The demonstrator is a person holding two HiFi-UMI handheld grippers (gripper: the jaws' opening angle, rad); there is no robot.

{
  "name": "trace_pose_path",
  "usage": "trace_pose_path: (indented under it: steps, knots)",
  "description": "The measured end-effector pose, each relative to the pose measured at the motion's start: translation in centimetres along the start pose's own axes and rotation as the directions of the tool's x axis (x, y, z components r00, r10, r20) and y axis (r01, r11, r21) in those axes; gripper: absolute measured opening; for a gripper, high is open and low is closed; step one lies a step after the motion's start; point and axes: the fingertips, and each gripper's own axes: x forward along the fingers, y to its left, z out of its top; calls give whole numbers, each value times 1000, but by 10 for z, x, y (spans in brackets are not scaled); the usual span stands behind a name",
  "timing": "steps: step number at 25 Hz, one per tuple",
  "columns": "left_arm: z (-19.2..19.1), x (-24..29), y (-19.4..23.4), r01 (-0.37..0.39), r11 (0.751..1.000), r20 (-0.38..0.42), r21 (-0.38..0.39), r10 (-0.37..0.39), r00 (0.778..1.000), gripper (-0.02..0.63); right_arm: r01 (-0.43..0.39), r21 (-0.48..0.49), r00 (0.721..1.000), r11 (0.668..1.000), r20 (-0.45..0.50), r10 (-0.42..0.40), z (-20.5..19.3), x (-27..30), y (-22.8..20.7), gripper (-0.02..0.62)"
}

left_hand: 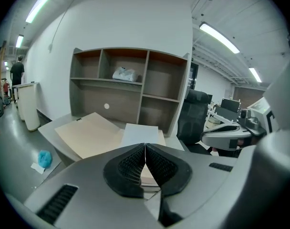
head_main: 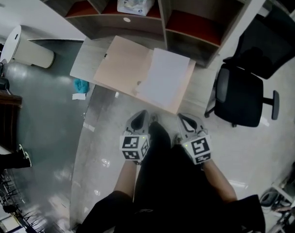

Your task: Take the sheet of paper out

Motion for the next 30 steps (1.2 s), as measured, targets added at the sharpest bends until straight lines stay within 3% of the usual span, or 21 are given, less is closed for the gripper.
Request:
trace_pose_path:
  steps: [15,24,30]
  knots:
    - [-8,54,67,67,998,-117,5,-66,991,44,62,134,990,989,-135,-44,-18,60,-6,17]
    - [-30,88,96,102,992,-212,-67,-114,971,44,98,160,980,982,-188,-67,-25,86,-10,17]
    - [-41,110,110,126,989,-259,-75,-141,955,44,132,178,971,975,-221,-92,-29,101,-15,17]
